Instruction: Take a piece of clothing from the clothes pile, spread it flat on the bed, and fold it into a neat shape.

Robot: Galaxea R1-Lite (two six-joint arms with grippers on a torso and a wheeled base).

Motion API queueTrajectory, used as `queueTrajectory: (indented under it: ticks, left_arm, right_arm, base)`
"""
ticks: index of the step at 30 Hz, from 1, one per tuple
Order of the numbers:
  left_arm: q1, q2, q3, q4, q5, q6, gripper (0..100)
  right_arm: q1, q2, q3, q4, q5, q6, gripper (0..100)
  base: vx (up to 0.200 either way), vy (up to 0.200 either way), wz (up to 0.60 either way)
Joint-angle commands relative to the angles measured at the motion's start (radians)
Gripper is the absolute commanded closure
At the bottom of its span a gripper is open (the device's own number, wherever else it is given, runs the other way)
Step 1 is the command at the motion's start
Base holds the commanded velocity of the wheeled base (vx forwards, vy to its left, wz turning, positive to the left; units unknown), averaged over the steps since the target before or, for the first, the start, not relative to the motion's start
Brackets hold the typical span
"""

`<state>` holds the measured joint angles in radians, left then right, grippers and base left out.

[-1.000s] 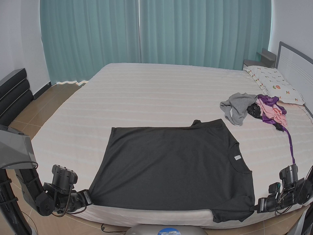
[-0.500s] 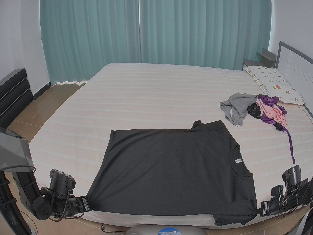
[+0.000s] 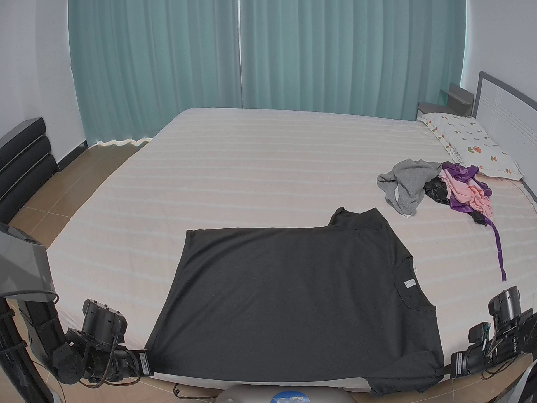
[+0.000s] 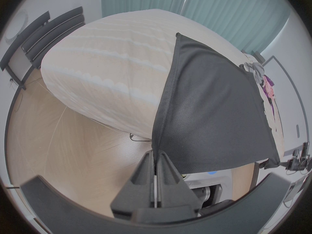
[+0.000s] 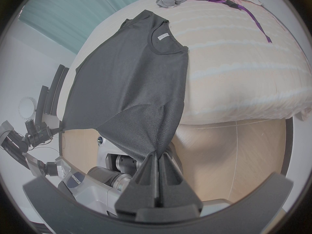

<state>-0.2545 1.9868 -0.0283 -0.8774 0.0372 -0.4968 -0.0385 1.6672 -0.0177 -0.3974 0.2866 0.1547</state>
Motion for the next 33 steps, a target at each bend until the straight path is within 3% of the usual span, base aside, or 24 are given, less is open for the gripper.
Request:
queueTrajectory:
  ticks: [1,22,29,33]
  left_arm:
    - [-0.003,0.003,0.028,-0.003,0.001,0.034,100]
    - [-0.062,-0.079,0.028,0.152,0.003,0.061,100]
    - [-0.040,-0.108,-0.009,0.121,0.006,0.037,100]
    - [-0.002,-0.155,-0.082,0.121,0.012,-0.042,100]
  right_arm:
    - [0.000,-0.038,0.018,0.015,-0.001,-0.014,100]
    - [0.009,-0.169,0.018,0.166,-0.001,-0.052,100]
    - [0.000,-0.178,0.005,0.115,0.000,-0.049,100]
    - [-0.014,-0.201,-0.033,0.038,-0.001,-0.041,100]
  base:
    - [0.000,0.000,0.00]
    - [0.000,0.000,0.00]
    - [0.000,0.000,0.00]
    - [0.000,0.000,0.00]
